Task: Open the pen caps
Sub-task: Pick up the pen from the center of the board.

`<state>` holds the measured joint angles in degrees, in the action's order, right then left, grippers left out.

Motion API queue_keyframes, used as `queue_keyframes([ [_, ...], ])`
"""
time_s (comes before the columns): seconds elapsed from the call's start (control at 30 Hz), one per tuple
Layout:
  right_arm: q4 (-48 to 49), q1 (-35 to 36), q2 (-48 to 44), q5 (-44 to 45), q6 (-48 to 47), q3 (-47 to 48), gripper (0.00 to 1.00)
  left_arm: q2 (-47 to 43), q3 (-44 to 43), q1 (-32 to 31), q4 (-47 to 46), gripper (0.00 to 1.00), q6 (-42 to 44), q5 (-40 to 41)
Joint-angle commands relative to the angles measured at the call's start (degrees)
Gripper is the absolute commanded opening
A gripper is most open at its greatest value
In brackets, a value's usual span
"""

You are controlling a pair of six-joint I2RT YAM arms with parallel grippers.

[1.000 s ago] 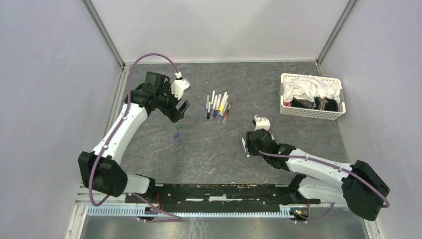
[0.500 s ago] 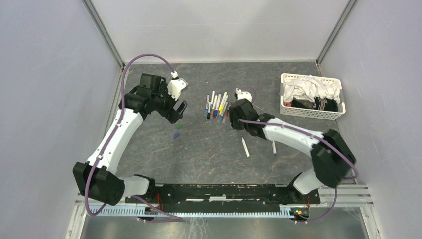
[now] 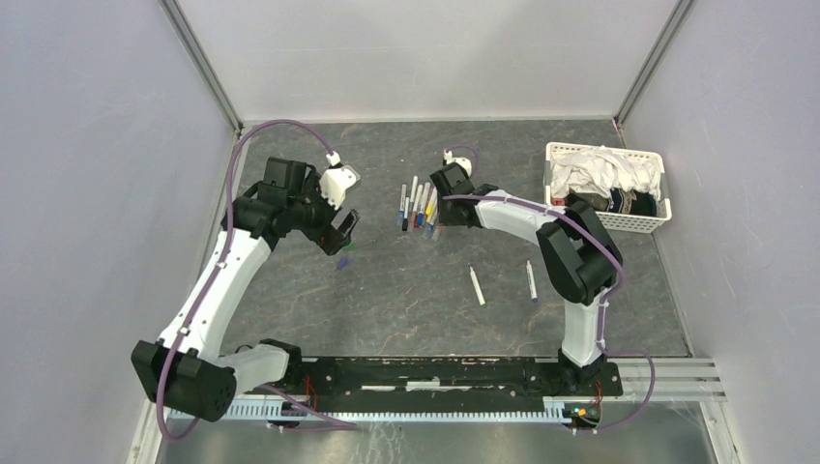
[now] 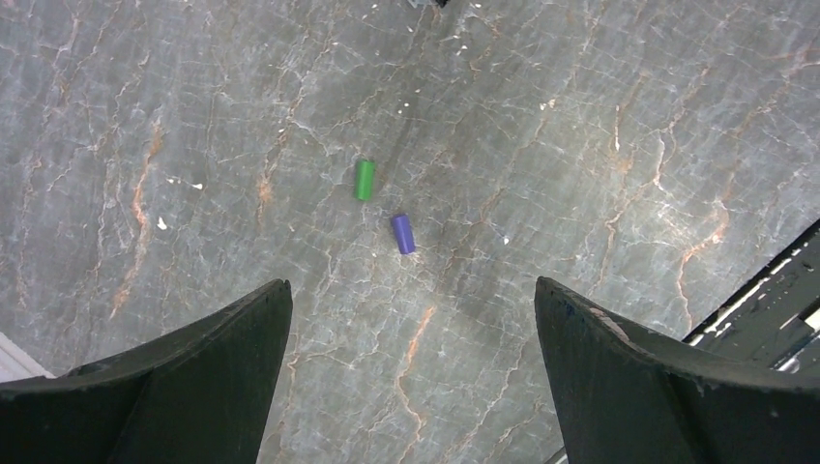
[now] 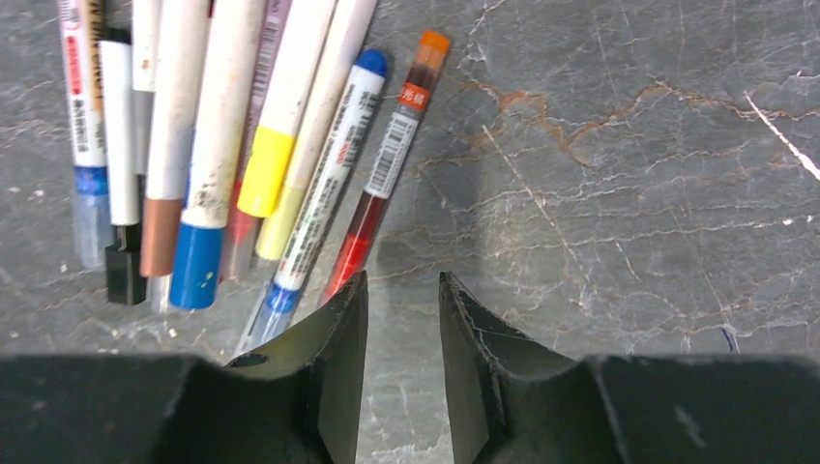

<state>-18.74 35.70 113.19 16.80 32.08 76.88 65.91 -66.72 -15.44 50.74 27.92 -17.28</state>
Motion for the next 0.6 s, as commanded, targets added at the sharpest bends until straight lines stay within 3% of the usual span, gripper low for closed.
queue_keyframes([
  [0.0, -1.10, -0.57, 1.27, -0.25, 0.03, 3.03, 0.38, -2.01, 1.42, 0.41, -0.29, 1.00, -2.09, -3.08],
  [0.33, 1.88, -0.97, -2.32, -2.38, 0.26, 1.29, 0.39, -1.56, 1.91, 0.41, 0.24, 1.00, -2.20, -4.55],
  [0.57, 1.93, -1.55, 0.73, -4.04, 0.55, 3.65, 0.39, 0.18, -0.79, 0.41, 1.16, 1.00, -2.66, -5.79],
])
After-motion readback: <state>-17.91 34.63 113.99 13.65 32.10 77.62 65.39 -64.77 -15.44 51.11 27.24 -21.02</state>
